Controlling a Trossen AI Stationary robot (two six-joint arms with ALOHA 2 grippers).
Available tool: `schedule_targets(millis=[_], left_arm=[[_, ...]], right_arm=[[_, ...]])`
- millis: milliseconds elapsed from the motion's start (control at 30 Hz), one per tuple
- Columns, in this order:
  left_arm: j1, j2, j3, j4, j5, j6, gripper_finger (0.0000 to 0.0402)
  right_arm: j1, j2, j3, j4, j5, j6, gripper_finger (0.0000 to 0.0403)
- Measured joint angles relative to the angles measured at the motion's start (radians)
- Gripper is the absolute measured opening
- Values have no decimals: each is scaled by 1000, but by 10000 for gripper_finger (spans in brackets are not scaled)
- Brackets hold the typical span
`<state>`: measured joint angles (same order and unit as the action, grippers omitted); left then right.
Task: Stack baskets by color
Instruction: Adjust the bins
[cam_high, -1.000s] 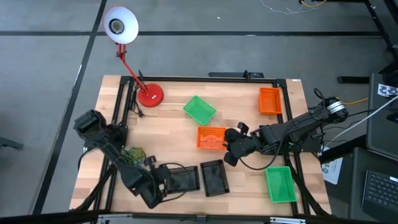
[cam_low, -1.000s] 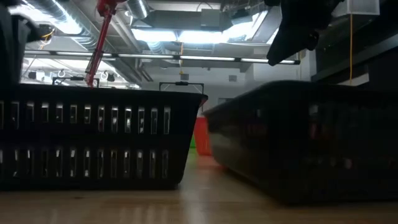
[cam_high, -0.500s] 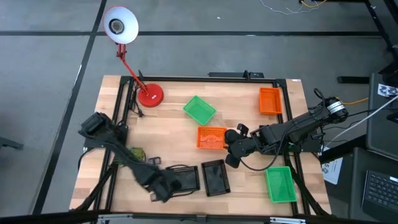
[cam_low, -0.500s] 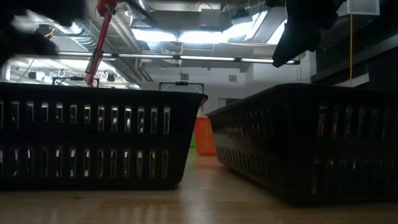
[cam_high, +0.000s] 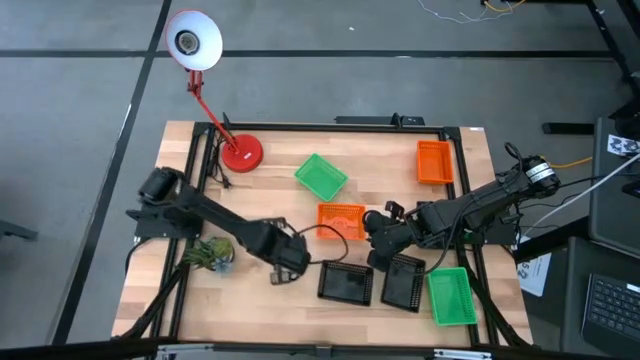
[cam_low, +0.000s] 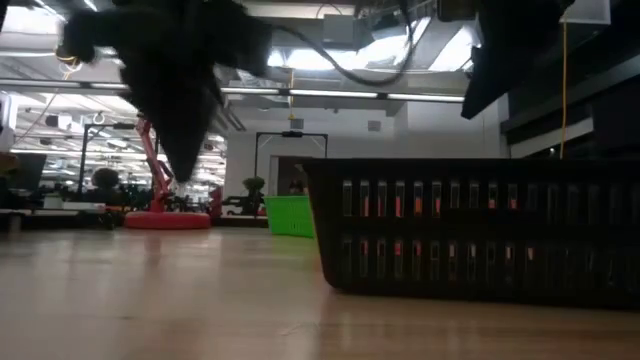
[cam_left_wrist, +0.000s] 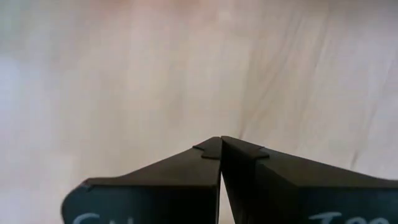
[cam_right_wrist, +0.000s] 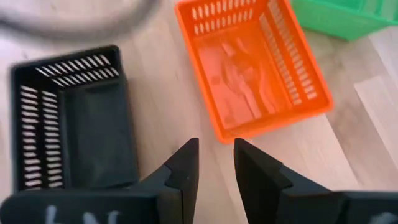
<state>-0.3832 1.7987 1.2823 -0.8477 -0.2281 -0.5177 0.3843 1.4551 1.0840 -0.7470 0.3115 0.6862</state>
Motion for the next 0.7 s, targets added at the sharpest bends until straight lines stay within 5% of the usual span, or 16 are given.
schedule_targets(millis=[200,367,500,700], left_arm=[[71,-204,0,-210,-47,114,0],[243,-348,1,-218,-154,214,0],[485,-327,0,-184,-199,335,0],[807,-130,0,73,-192,419,0]], right_arm=[[-1,0,0,-17,21,-6,100],[-5,0,0,-24,64,-14,100],[-10,0,0,-59,73,-15,100],[-9,0,0,-75,100,-38,100]])
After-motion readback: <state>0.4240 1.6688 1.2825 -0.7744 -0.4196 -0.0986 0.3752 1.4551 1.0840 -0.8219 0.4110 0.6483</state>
